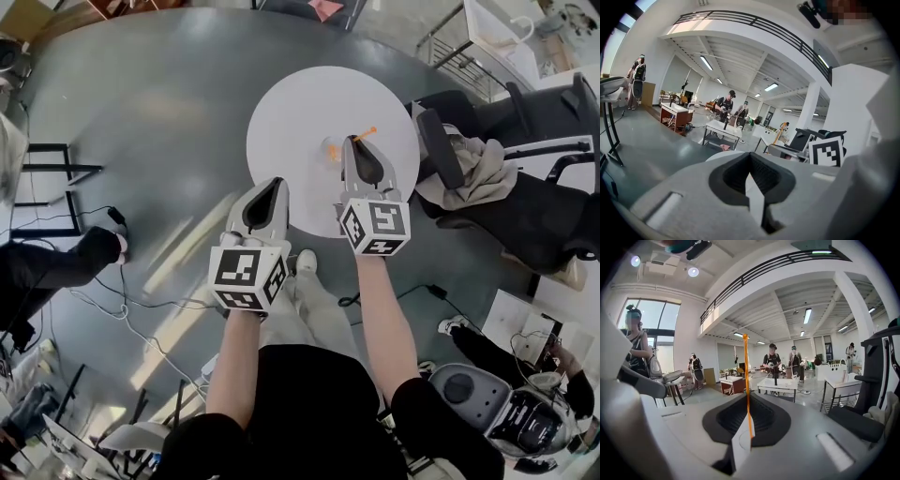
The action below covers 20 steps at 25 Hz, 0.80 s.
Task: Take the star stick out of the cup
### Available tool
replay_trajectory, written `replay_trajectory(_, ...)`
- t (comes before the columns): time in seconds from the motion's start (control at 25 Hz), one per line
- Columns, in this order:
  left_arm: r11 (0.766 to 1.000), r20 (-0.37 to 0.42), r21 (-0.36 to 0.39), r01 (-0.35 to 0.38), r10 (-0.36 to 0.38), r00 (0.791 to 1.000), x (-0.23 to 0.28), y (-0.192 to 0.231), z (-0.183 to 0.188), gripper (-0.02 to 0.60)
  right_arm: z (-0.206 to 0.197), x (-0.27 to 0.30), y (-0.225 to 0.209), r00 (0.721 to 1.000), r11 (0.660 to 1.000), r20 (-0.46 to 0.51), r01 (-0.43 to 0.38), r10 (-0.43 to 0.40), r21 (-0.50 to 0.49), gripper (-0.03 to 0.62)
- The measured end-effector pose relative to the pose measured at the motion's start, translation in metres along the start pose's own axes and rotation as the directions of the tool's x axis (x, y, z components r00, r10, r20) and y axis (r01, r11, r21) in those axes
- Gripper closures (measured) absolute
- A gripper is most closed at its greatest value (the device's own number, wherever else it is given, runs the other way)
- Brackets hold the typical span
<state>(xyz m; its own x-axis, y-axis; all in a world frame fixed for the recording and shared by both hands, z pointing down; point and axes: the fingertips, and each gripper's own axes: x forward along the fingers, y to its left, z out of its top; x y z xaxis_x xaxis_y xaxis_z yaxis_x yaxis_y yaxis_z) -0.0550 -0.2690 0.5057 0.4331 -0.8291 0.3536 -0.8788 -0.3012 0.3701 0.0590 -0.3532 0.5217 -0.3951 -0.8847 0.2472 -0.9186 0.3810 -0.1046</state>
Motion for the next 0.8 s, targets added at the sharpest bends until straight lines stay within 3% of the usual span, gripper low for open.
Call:
replay_trajectory(0.4,1.000,0.037,0.015,0.012,-0.013,0.999,-0.021,-0.020,0.015,0.578,0.070,-0.055,0.008,0.986,0.999,0.167,-0.006,-0.001,0.037,0.579)
replay_trajectory(0.8,0.999,0.099,0.045,0.029,-0.033,0.995,-0.047,-0.046,0.044,0.578,0.105,-0.112,0.008,0.981,1.000,0.194,-0.011,0.009,0.012,0.579)
